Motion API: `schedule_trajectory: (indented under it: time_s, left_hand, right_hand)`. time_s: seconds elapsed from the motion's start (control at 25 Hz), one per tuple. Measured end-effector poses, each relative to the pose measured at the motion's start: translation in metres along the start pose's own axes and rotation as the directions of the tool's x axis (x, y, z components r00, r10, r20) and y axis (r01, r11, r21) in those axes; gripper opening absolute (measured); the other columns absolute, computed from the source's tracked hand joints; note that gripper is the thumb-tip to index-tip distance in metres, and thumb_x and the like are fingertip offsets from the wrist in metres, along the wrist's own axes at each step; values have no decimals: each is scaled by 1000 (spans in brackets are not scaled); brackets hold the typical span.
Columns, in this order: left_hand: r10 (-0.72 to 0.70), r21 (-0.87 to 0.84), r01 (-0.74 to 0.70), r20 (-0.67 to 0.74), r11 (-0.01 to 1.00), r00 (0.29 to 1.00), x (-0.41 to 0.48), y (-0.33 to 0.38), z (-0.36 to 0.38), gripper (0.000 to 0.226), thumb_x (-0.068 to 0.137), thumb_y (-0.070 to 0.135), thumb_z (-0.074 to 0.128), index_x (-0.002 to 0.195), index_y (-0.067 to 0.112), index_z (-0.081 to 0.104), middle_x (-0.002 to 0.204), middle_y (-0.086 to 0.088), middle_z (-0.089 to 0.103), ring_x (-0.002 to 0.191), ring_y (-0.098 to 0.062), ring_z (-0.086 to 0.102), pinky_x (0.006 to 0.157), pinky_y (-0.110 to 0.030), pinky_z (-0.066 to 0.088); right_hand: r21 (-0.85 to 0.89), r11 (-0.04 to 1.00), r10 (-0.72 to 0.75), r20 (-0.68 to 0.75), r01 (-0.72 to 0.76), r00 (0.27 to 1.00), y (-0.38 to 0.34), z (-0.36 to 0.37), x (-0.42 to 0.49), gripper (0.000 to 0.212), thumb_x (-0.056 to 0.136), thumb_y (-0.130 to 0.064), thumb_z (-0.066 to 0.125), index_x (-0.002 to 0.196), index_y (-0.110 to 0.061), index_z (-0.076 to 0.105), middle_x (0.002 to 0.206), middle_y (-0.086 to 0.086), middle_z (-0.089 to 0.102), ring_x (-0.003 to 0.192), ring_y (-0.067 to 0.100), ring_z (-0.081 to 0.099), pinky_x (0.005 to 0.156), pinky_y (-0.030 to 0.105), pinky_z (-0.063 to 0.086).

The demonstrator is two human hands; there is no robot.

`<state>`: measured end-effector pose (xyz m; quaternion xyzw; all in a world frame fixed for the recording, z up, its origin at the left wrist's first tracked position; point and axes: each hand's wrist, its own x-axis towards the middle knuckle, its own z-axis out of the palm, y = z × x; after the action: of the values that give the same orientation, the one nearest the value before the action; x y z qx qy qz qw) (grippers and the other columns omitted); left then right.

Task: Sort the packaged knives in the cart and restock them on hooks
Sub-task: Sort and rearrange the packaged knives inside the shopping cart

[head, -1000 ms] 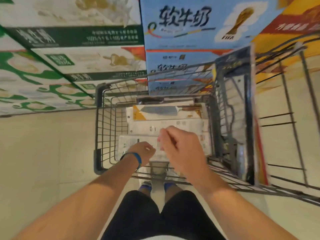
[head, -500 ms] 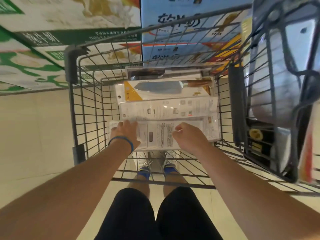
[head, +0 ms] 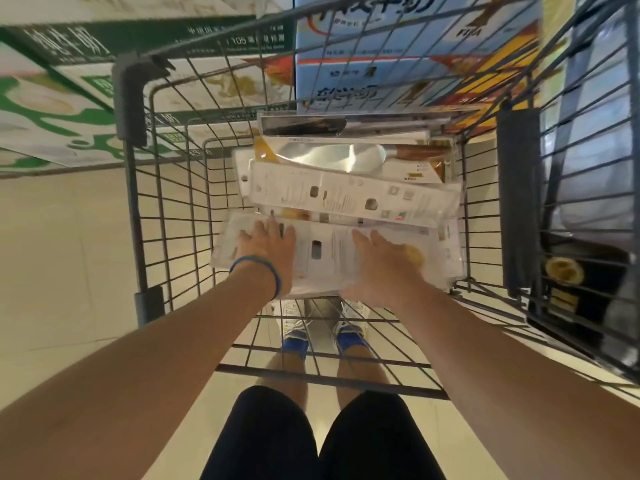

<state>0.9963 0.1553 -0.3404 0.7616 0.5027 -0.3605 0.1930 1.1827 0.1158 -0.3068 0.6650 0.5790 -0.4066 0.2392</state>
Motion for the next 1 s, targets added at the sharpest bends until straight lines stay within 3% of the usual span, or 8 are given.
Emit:
schedule_trajectory:
  time_s: [0.12, 0.24, 0.32, 0.4, 0.56, 0.68, 0.88, 1.0]
  left_hand:
    - [52, -159, -56, -31, 986, 998, -3, -18, -30, 29, 91, 53, 50, 106, 30, 61, 98, -2, 65, 81, -22, 58, 76, -35, 53]
    - [-90, -231, 21, -292, 973, 952, -11, -39, -57, 50, 75, 82, 50, 84, 33, 60, 73, 7, 59, 70, -19, 55, 69, -31, 43]
    - [-214, -346, 2, -576, 938, 789, -18, -56, -64, 55, 72, 77, 59, 108, 34, 62, 104, 0, 66, 99, -27, 58, 87, -41, 46]
    - [-375, -585, -59, -591, 809, 714, -24, -68, -66, 84, 73, 66, 68, 142, 26, 42, 141, -7, 50, 127, -27, 47, 106, -46, 41]
    - [-333, -974, -53, -125, 218, 935, -34, -36, -69, 82, 79, 62, 68, 147, 25, 40, 135, 5, 57, 115, -12, 59, 99, -39, 50]
    - [-159, -972, -3, 35, -237, 987, -50, 1, -75, 68, 84, 54, 68, 141, 25, 46, 132, 3, 61, 115, -15, 60, 99, -42, 51]
    - [-85, -941, -145, -125, -307, 989, -74, 31, -102, 31, 71, 56, 74, 89, 31, 68, 97, 7, 74, 95, -12, 68, 98, -50, 50]
    - [-90, -893, -267, -252, -363, 964, -90, 25, -125, 26, 76, 34, 80, 95, 19, 72, 105, -10, 74, 105, -29, 68, 98, -51, 50]
  right_hand:
    - [-200, 976, -139, -253, 89, 957, -7, -4, 1, 62, 86, -40, 73, 142, -33, 45, 137, 2, 60, 118, 25, 58, 99, 46, 46]
    - [-24, 998, -67, -424, 63, 903, -11, -21, 4, 19, 101, -32, 58, 117, -36, 67, 96, -9, 68, 73, 13, 61, 58, 25, 45]
    - [150, 988, 29, -390, 33, 921, -1, -28, 4, 16, 101, -38, 58, 111, -33, 69, 82, -10, 64, 66, 10, 59, 50, 22, 39]
    - [430, 903, 144, -338, 17, 930, 16, -37, -1, 14, 97, -43, 63, 104, -33, 69, 76, -13, 65, 65, 4, 61, 50, 18, 42]
    - [786, 610, 268, -327, 103, 906, 34, -51, -20, 14, 86, -49, 74, 81, -37, 70, 71, -22, 70, 71, -3, 61, 54, 18, 41]
    - [874, 438, 224, -334, 212, 916, 31, -53, -42, 11, 80, -43, 82, 84, -34, 78, 77, -22, 75, 76, -4, 70, 56, 9, 48]
    - [907, 228, 128, -388, 353, 913, 9, -63, -85, 29, 64, -52, 85, 88, -37, 83, 94, -11, 79, 94, 3, 74, 75, 12, 55]
    - [881, 197, 118, -458, 431, 881, -9, -78, -108, 27, 70, -55, 81, 94, -43, 81, 97, -13, 79, 97, 4, 73, 81, 17, 57]
